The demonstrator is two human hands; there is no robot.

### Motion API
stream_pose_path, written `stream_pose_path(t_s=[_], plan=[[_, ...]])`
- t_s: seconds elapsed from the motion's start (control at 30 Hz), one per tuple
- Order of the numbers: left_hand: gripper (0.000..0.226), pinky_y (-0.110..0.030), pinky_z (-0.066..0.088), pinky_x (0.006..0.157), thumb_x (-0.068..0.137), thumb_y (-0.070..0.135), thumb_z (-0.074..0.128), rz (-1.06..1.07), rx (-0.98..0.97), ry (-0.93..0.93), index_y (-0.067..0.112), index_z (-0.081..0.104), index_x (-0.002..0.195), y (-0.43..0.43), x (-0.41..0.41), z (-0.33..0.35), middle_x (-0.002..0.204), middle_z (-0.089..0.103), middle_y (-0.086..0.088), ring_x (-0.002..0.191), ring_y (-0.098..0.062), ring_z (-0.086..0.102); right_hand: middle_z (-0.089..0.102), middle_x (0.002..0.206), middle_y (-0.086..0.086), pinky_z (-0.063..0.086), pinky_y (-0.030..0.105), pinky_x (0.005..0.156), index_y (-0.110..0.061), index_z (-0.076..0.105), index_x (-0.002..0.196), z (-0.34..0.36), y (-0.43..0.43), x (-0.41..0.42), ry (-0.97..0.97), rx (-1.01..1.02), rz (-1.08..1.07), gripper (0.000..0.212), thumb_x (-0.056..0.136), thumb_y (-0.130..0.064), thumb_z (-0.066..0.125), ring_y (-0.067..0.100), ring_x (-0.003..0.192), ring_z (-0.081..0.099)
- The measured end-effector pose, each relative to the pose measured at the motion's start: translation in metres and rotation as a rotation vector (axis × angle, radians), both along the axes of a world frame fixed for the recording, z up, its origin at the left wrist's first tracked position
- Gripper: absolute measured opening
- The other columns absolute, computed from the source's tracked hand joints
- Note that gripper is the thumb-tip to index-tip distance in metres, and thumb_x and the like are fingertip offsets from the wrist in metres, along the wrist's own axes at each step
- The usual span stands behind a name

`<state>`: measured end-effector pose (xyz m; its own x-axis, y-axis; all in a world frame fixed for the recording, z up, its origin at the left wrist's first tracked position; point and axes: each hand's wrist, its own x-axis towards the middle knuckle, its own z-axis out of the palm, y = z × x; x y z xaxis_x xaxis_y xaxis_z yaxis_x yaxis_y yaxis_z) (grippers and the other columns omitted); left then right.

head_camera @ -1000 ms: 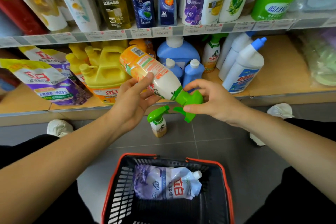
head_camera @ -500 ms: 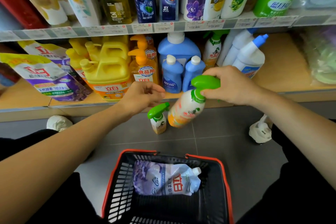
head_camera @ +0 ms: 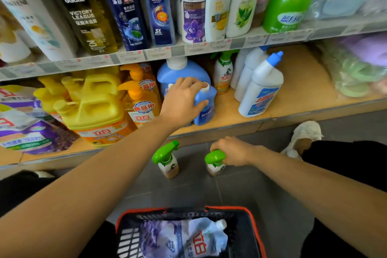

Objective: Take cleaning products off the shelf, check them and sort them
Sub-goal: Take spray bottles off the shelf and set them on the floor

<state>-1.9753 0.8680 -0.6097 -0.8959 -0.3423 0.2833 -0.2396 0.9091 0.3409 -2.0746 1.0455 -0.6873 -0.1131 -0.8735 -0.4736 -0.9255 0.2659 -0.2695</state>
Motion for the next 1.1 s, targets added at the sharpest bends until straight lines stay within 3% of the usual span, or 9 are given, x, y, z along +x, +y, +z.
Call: stream_pose_path(t_s=[0.23,0.3,0.37,0.43,0.5,0.6,0.73,0.97,1.1], plan=[[0.062,-0.042,0.036,0.096,0.092,0.055,0.064,0.062,-0.168,-0.133,0.029,0.051,0.146,-0.01,-0.041,-0.024,0.14,0.056,0.0,0.123,-0.028,0.051,0.069,0.121,0.002,0.051,0.034,0.093,-0.022,0.067,0.123,-0.018,-0.008,-0.023,-0.19,-0.023,-0.182,0.04,0.085,-0.012,0.072,0.021,0.111,0.063],[0.058,-0.042,0.039,0.094,0.09,0.05,0.069,0.065,-0.16,-0.13,0.03,0.053,0.142,-0.014,-0.044,-0.027,0.134,0.059,-0.001,0.119,-0.029,0.055,0.07,0.118,0.004,0.053,0.031,0.096,-0.016,0.068,0.123,-0.013,-0.011,-0.039,-0.394,-0.021,-0.396,0.043,0.082,-0.018,0.08,0.017,0.108,0.066],[0.055,-0.045,0.046,0.089,0.088,0.044,0.073,0.051,-0.09,-0.108,0.029,0.056,0.139,-0.018,-0.045,-0.028,0.13,0.06,-0.002,0.117,-0.029,0.058,0.074,0.104,0.006,0.055,0.033,0.094,-0.016,0.072,0.111,-0.004,-0.02,-0.062,-0.465,-0.185,-0.612,0.032,0.08,-0.016,0.082,0.02,0.101,0.07],[0.054,-0.045,0.051,0.083,0.087,0.041,0.075,0.041,-0.044,-0.091,0.028,0.058,0.137,-0.021,-0.046,-0.027,0.128,0.061,-0.003,0.116,-0.029,0.059,0.074,0.097,0.006,0.054,0.034,0.093,-0.014,0.072,0.105,0.004,-0.033,-0.086,-0.339,-0.417,-0.732,0.024,0.082,-0.01,0.077,0.025,0.101,0.07],[0.053,-0.046,0.052,0.082,0.086,0.041,0.077,0.047,-0.03,-0.065,0.028,0.06,0.134,-0.021,-0.044,-0.026,0.125,0.062,-0.004,0.114,-0.029,0.06,0.071,0.113,0.011,0.049,0.033,0.096,-0.01,0.067,0.12,0.012,-0.052,-0.103,-0.257,-0.596,-0.824,0.036,0.084,-0.01,0.074,0.027,0.11,0.066],[0.052,-0.043,0.049,0.079,0.083,0.043,0.08,0.059,-0.081,-0.026,0.027,0.064,0.129,-0.023,-0.041,-0.029,0.117,0.065,-0.005,0.105,-0.032,0.063,0.06,0.135,0.011,0.045,0.039,0.105,-0.012,0.05,0.139,0.014,-0.091,-0.123,-0.301,-0.747,-0.944,0.061,0.084,-0.02,0.076,0.027,0.124,0.056],[0.05,-0.042,0.041,0.08,0.076,0.042,0.085,0.073,-0.153,0.028,0.023,0.07,0.12,-0.026,-0.039,-0.034,0.105,0.068,-0.007,0.092,-0.035,0.065,0.054,0.14,0.008,0.045,0.043,0.108,-0.018,0.038,0.147,0.012,-0.133,-0.138,-0.409,-0.856,-1.062,0.079,0.08,-0.025,0.08,0.027,0.128,0.052],[0.048,-0.041,0.048,0.074,0.075,0.043,0.085,0.101,-0.129,0.075,0.028,0.07,0.118,-0.028,-0.044,-0.037,0.103,0.067,-0.003,0.089,-0.032,0.066,0.06,0.13,0.015,0.045,0.035,0.102,-0.009,0.056,0.129,0.008,-0.149,-0.155,-0.167,-0.926,-0.996,0.057,0.08,-0.026,0.078,0.031,0.123,0.055],[0.048,-0.041,0.048,0.072,0.074,0.042,0.086,0.099,-0.133,0.099,0.029,0.071,0.119,-0.027,-0.045,-0.037,0.103,0.068,-0.003,0.089,-0.032,0.067,0.067,0.115,0.017,0.048,0.039,0.092,-0.007,0.069,0.111,0.003,-0.15,-0.142,-0.117,-0.931,-0.946,0.049,0.072,-0.03,0.086,0.033,0.112,0.059]])
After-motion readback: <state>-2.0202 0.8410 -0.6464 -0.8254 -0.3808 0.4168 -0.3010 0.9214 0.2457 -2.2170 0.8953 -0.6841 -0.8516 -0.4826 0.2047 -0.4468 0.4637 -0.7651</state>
